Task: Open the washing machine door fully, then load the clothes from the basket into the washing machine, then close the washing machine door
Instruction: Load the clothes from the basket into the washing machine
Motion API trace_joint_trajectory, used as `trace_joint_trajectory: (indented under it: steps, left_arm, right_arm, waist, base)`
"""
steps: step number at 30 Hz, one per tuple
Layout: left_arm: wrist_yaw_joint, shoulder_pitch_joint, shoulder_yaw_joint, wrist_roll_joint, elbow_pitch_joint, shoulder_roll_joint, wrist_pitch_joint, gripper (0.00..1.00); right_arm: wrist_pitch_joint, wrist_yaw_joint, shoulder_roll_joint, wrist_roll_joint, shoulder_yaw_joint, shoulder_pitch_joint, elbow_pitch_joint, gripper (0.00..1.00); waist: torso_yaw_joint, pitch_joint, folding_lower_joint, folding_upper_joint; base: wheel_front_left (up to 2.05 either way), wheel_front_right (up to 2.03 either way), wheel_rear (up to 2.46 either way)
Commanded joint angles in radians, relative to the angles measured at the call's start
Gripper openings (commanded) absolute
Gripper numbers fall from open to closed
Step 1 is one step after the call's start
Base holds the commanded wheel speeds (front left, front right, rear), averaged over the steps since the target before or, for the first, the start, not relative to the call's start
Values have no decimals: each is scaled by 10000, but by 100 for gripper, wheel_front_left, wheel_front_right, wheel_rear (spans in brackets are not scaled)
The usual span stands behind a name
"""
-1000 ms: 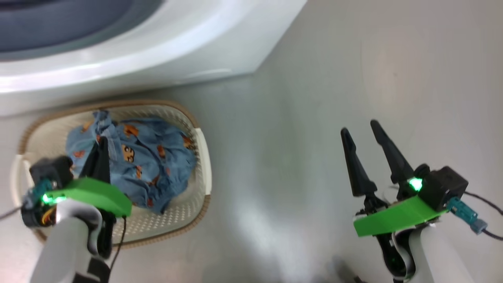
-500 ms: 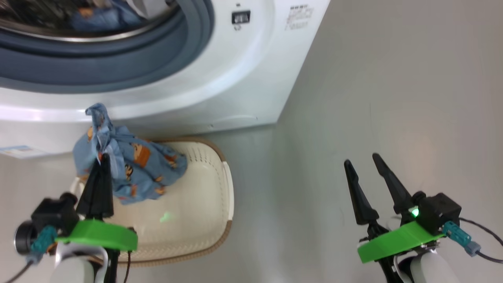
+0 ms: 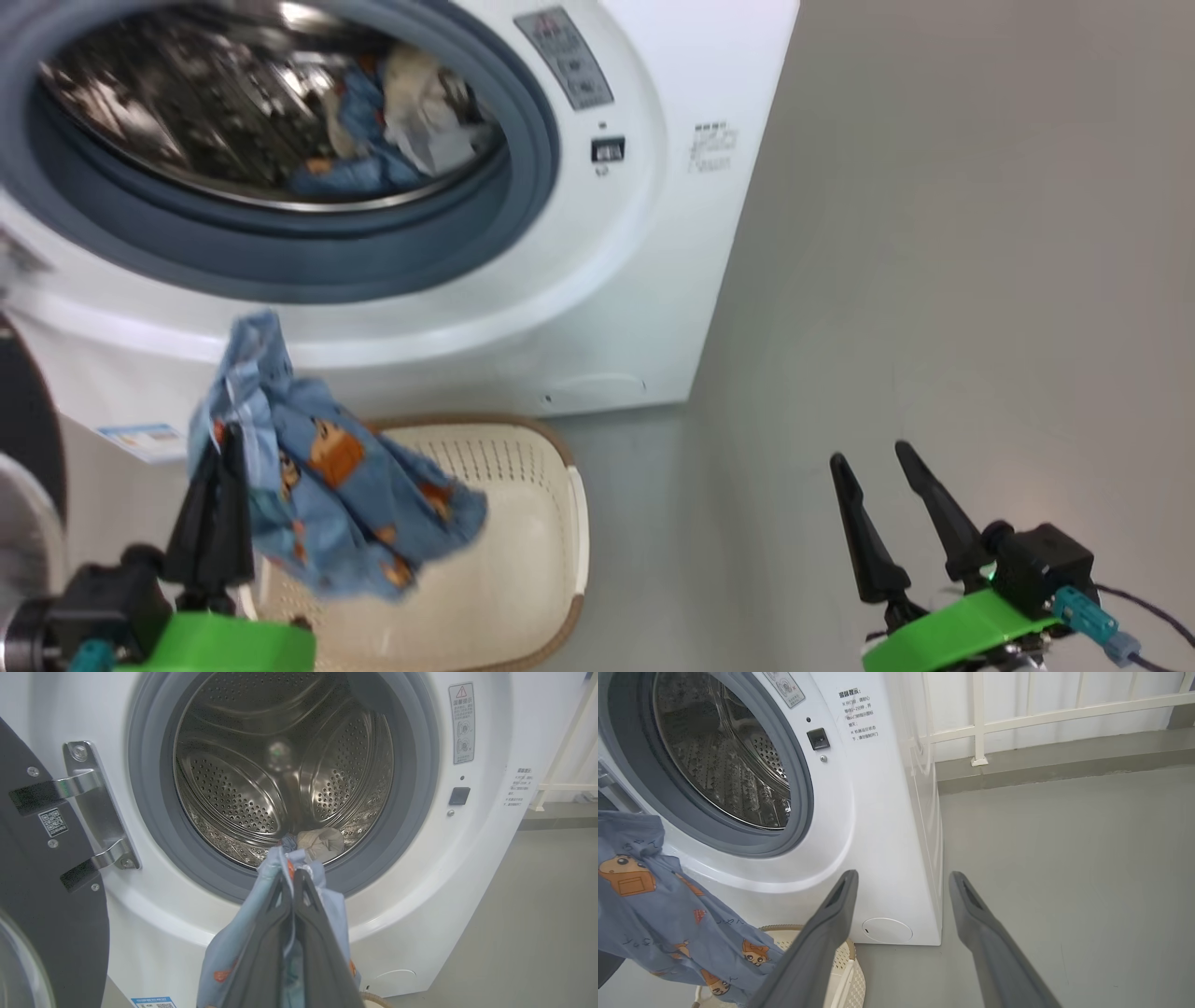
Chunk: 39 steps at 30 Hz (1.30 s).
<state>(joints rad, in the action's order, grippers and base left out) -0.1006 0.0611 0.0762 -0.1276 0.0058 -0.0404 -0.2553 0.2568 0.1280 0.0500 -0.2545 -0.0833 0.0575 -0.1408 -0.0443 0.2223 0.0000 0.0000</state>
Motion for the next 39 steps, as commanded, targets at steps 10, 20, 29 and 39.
trace_joint_trajectory:
  steps: [10,20,29,39]
  left_arm:
    - [516,-1081,217,-186,-802,-101,-64,0]
    - [698,-1325,147,-341,-879,-100,-64,0]
    - [815,-1004,49,-1013,-636,-99,-64,0]
    - [409,457,166,-887,213,-99,-64,0]
  right_arm:
    - [49,27,51,108,-141,-646,113,100]
    - [49,27,45,71,-160,-723,172,100]
    - [49,27,37,11,-174,-599,161,100]
    - [49,27,19,-71,-396,-276,157,100]
  waist:
    - [332,-1647,0,0]
    - [265,-1639,0,0]
    - [180,-1356,0,0]
    - [-285,-637,0,0]
  base:
    - [0,0,0]
    - [0,0,0]
    - [0,0,0]
    - [0,0,0]
